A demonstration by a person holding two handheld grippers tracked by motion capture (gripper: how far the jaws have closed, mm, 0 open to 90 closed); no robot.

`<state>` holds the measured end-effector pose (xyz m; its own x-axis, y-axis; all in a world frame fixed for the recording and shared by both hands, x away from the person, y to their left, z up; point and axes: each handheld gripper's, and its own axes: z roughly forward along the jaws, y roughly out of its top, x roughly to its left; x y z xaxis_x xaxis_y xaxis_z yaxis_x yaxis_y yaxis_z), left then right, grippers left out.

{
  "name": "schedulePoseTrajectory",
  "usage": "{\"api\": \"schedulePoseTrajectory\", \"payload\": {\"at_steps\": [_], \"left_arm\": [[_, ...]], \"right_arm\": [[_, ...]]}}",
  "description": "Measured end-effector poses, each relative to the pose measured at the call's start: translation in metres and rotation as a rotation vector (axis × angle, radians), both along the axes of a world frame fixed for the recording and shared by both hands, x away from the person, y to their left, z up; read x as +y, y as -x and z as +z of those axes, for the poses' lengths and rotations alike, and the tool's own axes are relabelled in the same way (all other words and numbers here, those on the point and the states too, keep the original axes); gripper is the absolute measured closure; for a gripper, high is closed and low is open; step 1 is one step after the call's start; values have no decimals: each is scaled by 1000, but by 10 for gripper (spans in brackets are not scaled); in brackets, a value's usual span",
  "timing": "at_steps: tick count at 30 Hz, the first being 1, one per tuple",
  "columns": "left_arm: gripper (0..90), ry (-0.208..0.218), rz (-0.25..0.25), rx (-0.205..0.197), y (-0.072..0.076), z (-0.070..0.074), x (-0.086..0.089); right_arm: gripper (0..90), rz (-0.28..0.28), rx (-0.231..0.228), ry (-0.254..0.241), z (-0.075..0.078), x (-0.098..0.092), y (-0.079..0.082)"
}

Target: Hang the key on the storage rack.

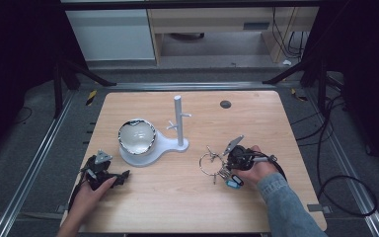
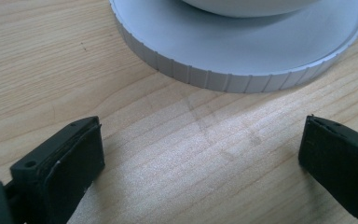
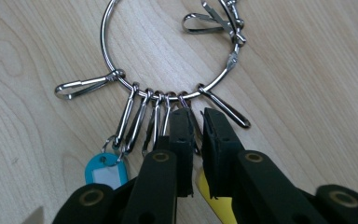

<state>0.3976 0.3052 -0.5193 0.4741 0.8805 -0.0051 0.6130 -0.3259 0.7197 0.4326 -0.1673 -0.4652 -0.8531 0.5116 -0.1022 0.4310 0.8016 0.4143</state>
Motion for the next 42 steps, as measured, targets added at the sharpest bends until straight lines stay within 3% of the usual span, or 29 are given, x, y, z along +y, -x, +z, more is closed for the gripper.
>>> {"api": "schedulePoseTrajectory", "payload": {"at_steps": [8, 23, 30, 36, 42], "left_arm": [[0, 0, 0, 0, 0, 0, 0], [0, 0, 0, 0, 0, 0, 0], [0, 0, 0, 0, 0, 0, 0], [0, 0, 0, 0, 0, 0, 0], [0, 0, 0, 0, 0, 0, 0]], "right_arm": [[806, 31, 46, 46, -1, 6, -8], [839, 67, 136, 127, 0, 15, -24], [880, 53, 192, 134, 1, 17, -31], [885, 62, 188, 125, 1, 18, -32], [887, 65, 175, 91, 13, 15, -29]]}}
